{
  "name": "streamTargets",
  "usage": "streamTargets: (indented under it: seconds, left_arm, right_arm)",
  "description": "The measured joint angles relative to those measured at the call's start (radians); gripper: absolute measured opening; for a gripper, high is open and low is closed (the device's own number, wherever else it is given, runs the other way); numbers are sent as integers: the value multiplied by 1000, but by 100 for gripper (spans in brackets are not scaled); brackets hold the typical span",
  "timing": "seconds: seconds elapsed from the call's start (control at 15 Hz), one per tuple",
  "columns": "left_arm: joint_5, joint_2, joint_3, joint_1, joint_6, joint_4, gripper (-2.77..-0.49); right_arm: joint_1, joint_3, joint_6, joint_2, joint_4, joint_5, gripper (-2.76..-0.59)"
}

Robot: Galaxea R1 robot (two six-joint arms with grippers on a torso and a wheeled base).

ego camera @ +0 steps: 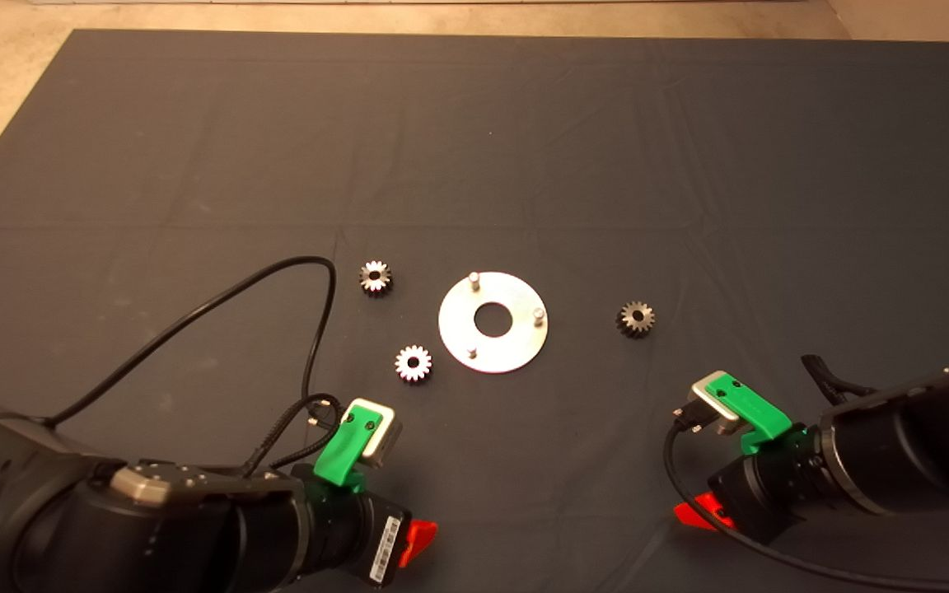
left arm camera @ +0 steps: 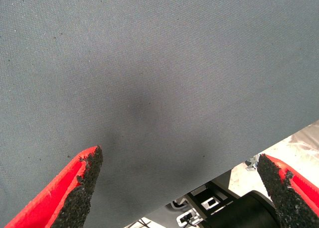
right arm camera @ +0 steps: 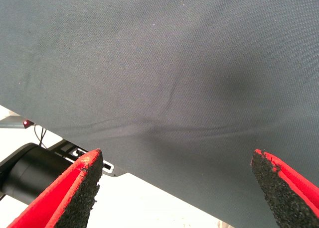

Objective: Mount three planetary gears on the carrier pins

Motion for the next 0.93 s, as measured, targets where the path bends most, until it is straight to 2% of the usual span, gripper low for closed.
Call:
streamTargets:
  seconds: [0.2,0.4,0.53,0.73,0.93]
  left_arm:
    - [0,0,0,0,0,0,-104]
    - [0,0,0,0,0,0,-104]
    - [0,0,0,0,0,0,-104]
    - [0,0,0,0,0,0,-104]
    - [0,1,0,0,0,0,-104]
  right_arm:
    - [18,0,-1,0,0,0,-115]
    - [39,-4,-36,-1,0,0,-115]
    - [62,-28,-55,-1,1,0,-115]
    - [131,-111,-112,0,1,1,-115]
    - [168,-209,-172,0,0,0,-115]
